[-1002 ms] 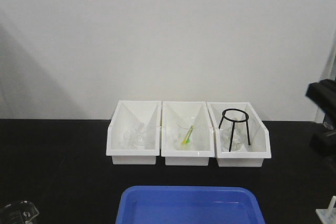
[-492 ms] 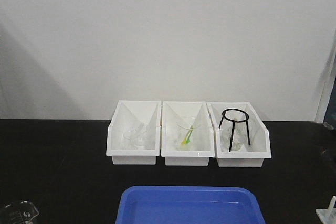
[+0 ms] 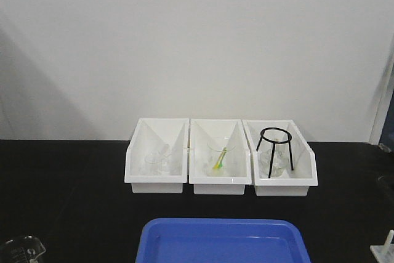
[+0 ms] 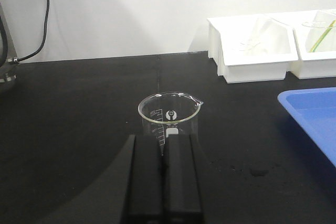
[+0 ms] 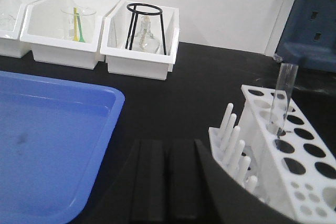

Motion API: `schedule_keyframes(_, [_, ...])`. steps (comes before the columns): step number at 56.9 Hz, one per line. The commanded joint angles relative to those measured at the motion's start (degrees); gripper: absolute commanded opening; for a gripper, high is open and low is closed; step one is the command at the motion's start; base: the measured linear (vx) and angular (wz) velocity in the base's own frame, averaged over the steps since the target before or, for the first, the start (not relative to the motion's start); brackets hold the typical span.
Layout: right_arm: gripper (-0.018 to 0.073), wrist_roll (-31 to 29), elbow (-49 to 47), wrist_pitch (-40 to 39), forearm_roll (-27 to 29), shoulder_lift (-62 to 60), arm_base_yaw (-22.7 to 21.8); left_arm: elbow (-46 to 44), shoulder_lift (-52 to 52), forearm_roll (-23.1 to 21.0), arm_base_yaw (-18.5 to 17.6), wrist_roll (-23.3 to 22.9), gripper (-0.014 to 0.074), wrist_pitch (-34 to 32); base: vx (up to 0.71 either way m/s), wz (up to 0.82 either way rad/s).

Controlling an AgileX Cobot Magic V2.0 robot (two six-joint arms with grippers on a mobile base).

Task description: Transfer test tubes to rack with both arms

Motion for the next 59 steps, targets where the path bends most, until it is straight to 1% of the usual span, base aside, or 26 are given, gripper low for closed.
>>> schedule_keyframes(1, [-0.0007, 1.5, 2.7, -5.4, 0.0, -6.4, -0.2, 1.6, -1.2, -0.5, 0.0, -0.1, -0.0017, -4.7, 0.00, 0.00])
schedule_keyframes(7, [-0.0007, 2.8, 6.0, -5.6, 0.0, -12.9, -0.2, 1.6, -1.2, -0.5, 0.0, -0.1, -0.0017, -4.7, 0.00, 0.00])
schedule_keyframes(16, [-0.0007, 2.9, 6.0, -4.8, 0.8, -11.8, -0.1, 1.6, -1.2, -0.5, 0.0, -0.1, -0.0017, -4.5, 0.00, 0.00])
schedule_keyframes(59, [-0.0007, 2.8, 6.0, -4.9, 0.8, -12.3, -0.1, 1.6, -1.2, -0.5, 0.0, -0.1, -0.0017, -4.4, 0.00, 0.00])
